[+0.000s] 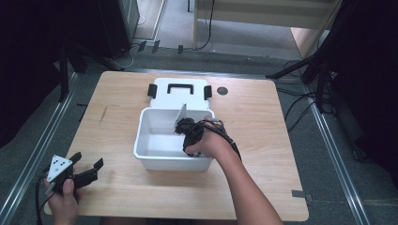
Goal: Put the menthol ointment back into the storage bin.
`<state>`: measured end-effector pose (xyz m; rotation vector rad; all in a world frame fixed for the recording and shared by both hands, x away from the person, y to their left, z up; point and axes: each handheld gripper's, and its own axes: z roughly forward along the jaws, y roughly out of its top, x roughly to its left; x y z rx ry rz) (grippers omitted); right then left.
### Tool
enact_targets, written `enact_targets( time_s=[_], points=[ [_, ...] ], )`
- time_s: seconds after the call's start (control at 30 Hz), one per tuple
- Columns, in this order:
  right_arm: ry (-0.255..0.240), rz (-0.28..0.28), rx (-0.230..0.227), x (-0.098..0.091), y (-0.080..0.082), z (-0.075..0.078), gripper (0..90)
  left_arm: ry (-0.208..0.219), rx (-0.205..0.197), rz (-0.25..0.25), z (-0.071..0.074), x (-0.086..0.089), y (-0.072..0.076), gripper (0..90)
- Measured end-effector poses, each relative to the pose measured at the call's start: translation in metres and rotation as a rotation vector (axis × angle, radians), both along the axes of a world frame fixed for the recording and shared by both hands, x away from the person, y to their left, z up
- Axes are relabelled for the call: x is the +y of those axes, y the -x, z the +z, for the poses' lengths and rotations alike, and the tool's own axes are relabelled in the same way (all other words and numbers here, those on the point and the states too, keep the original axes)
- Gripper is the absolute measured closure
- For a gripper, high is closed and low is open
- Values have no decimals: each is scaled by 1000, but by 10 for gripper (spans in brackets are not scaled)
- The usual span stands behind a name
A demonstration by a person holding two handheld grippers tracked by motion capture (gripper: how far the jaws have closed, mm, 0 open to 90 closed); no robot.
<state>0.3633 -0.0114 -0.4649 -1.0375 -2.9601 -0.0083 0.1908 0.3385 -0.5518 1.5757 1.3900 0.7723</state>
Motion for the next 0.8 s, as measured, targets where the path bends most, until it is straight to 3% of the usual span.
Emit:
enact_targets(
  time_s=[0.8],
  points=[
    [8, 23, -14, 0, 1, 1, 504, -4, 3, -2, 0, 0, 0, 149]
  ],
)
